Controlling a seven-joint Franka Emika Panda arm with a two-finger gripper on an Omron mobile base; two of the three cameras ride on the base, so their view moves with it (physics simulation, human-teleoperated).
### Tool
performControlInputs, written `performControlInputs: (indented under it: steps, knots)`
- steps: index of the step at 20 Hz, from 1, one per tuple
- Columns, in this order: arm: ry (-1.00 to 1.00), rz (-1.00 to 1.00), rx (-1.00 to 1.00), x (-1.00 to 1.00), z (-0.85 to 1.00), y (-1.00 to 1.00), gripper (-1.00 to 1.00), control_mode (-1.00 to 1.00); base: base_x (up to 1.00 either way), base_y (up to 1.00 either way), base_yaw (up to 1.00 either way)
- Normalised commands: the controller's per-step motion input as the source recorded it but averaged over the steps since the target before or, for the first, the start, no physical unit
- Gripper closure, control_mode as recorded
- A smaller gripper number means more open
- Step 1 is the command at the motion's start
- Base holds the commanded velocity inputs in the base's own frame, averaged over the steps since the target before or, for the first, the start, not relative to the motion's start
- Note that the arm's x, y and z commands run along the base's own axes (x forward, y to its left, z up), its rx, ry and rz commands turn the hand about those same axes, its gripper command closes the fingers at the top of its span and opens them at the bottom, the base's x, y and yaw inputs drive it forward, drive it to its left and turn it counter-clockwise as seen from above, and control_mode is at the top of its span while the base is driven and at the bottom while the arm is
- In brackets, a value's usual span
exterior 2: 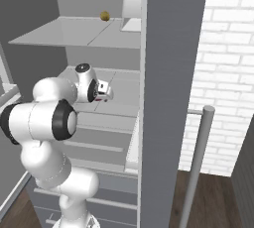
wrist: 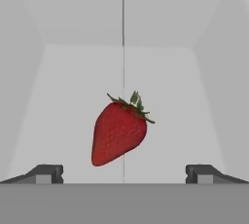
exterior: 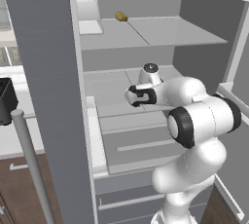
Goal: Take the strawberry from the fridge and place it on top of the pancake, located on the dining counter.
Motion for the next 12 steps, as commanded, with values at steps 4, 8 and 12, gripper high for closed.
performControlInputs:
  steps: [4, 8, 12]
  knots:
    - [0.0, -0.02, 0.0, 0.41, -0.06, 0.0, -1.0, -1.0, 0.0, 0.0, 0.0]
    - [0.0, -0.03, 0.0, 0.37, -0.05, 0.0, -1.0, -1.0, 0.0, 0.0, 0.0]
    - [0.0, -0.02, 0.0, 0.15, -0.14, 0.0, -1.0, -1.0, 0.0, 0.0, 0.0]
